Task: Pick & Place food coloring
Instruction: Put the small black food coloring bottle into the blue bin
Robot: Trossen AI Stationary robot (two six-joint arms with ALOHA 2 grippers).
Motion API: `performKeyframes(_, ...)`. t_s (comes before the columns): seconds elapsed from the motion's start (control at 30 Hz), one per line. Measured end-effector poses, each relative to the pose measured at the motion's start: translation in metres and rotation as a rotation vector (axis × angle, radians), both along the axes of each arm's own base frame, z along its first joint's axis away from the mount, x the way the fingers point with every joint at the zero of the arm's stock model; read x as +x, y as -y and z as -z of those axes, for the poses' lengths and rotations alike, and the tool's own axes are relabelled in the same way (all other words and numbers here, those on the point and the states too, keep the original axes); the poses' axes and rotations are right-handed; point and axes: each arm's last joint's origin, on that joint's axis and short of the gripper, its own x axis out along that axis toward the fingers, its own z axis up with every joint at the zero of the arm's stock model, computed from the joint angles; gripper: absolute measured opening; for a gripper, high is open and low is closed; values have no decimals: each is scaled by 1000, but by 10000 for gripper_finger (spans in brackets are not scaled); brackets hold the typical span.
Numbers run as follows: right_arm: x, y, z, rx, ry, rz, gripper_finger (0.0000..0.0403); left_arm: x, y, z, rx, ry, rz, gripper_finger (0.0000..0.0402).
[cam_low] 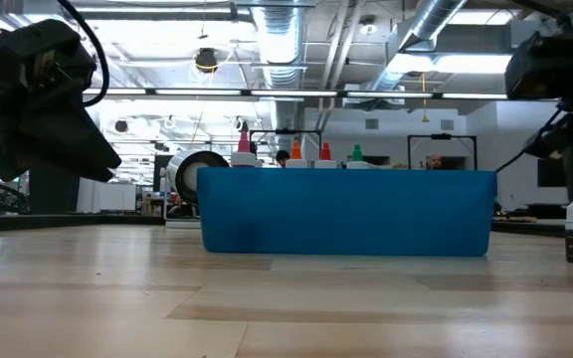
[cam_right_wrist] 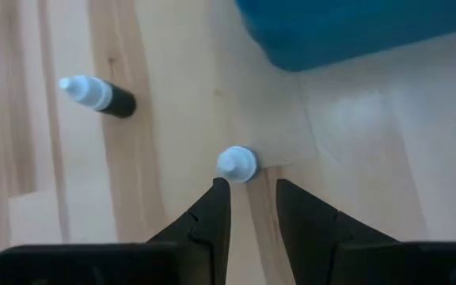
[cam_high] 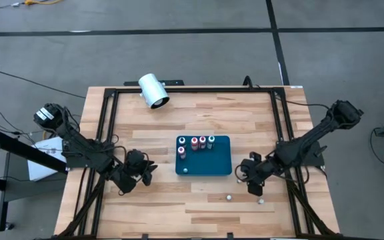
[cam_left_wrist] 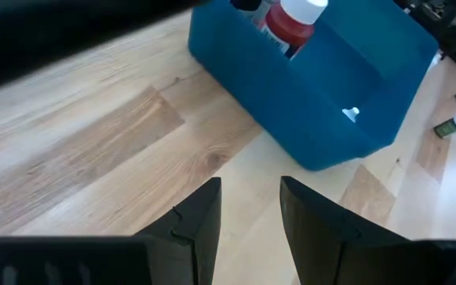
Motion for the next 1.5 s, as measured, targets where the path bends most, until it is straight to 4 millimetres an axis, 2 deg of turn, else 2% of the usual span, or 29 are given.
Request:
performKeyframes(0.4,4,1,-2,2,39,-22,92,8,2,-6,92,19,102,122)
performKeyframes(0.67,5,0,-2,17,46,-27,92,19,-13,-7,120,-49,161,122)
performKeyframes(0.93,6,-1,-3,29,50,-31,92,25,-28,-18,185,-43,186,122)
performKeyframes(1.5,2,2,0,0,13,-28,92,10,-48,-43,264,-22,151,122)
